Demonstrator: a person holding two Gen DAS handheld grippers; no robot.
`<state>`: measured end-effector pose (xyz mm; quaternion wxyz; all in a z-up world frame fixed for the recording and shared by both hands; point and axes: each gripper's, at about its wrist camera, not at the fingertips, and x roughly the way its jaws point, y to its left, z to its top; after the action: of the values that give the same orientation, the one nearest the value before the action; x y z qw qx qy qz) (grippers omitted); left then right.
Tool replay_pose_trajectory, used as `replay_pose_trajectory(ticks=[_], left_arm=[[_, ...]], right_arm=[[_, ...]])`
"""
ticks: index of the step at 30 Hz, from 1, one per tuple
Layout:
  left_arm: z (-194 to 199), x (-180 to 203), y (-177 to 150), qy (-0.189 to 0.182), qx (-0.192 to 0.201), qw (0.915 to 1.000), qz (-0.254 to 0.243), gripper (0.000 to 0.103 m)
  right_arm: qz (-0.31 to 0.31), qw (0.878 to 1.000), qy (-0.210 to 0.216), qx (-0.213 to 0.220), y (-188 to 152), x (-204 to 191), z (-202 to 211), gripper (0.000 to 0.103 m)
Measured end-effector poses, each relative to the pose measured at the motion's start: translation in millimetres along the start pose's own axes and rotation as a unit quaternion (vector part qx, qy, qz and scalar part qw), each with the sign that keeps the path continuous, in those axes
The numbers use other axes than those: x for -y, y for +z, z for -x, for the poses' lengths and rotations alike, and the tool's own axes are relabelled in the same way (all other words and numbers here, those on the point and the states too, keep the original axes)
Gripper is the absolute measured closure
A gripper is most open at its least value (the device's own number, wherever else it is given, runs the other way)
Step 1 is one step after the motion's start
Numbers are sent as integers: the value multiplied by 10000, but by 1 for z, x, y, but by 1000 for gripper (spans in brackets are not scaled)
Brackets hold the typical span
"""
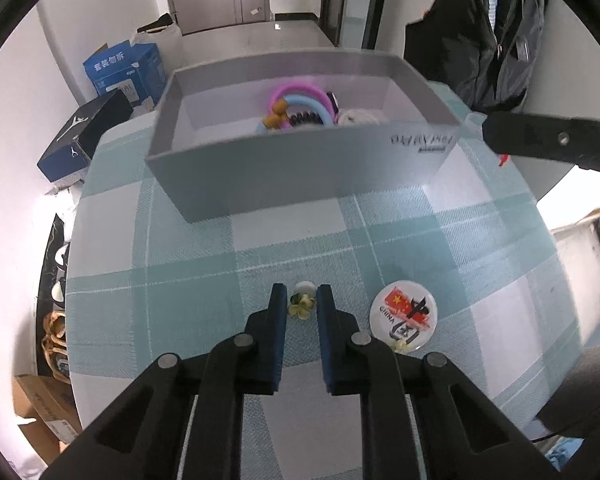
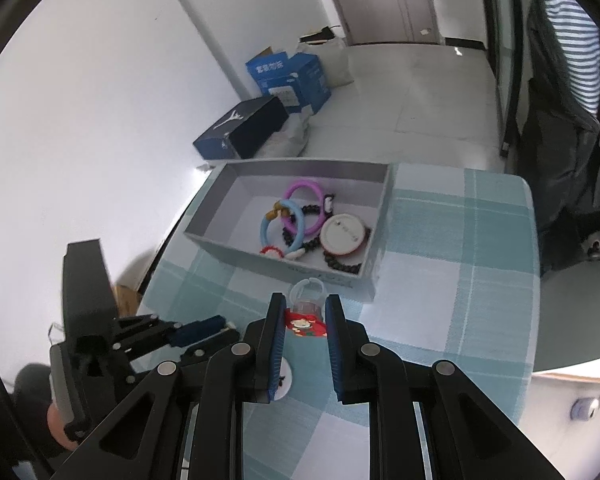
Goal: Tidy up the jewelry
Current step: 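Lower both charms into the grey box and open both grippers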
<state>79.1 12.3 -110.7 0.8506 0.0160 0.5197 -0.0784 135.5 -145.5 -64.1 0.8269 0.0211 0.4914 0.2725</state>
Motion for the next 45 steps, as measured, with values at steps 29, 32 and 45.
replay_pose_trajectory(ticks=[29, 32, 45], left_arm=[[39, -32, 100, -847, 855, 9903, 695, 92], [27, -31, 105, -715, 768, 9927, 595, 92], [-5, -27, 114, -877, 278, 9942, 561, 92]], right_arm=[[-798, 9884, 1218, 431, 82, 17, 0, 84], [-945, 9878, 1197, 304, 86, 23, -14, 84], [-1165, 9889, 897, -192, 87, 28, -59, 84]])
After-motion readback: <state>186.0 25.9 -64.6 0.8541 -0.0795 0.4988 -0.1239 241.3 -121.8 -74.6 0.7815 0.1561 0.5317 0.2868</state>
